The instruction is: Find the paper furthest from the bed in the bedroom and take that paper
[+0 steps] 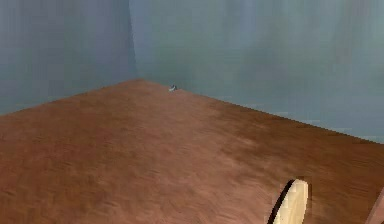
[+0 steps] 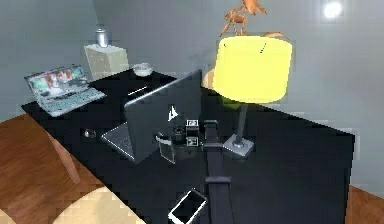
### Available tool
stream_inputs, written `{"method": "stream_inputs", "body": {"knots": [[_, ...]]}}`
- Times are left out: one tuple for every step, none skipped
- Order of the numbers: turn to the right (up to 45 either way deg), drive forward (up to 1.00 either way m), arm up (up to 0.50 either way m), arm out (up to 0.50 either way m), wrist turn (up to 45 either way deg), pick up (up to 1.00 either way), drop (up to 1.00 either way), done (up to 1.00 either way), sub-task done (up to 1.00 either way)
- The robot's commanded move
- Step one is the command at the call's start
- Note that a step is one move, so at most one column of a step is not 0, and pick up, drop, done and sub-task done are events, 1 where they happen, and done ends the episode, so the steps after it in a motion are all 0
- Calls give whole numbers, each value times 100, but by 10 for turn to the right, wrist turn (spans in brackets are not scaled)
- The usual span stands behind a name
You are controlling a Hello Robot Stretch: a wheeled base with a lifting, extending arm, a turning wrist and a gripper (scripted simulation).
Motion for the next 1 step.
{"method": "stream_inputs", "body": {"knots": [[0,0,0,0,0,100,0,0,0]]}}
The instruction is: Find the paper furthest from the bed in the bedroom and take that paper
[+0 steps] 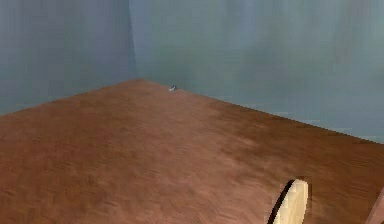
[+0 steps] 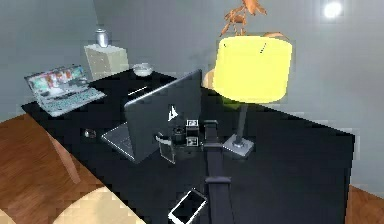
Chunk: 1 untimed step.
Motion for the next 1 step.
{"method": "stream_inputs", "body": {"knots": [[0,0,10,0,0,0,0,0,0]]}}
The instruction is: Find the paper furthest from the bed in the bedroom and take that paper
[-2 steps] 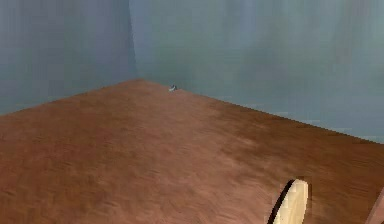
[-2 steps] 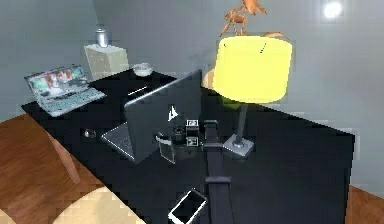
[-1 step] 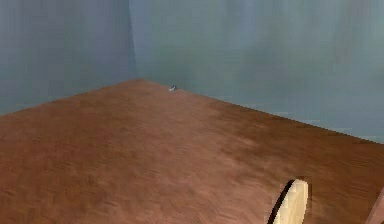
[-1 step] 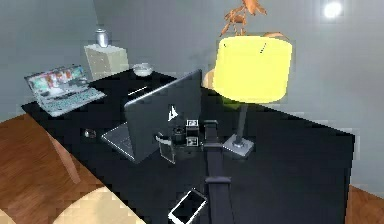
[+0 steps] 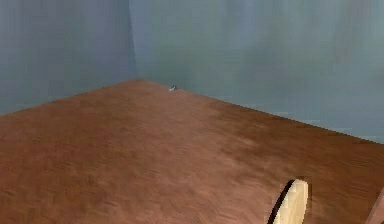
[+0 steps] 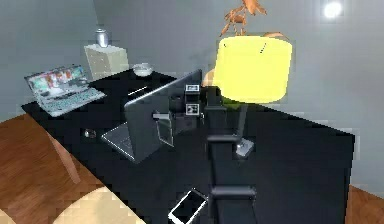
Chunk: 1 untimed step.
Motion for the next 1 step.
{"method": "stream_inputs", "body": {"knots": [[0,0,0,0,0,0,0,100,0]]}}
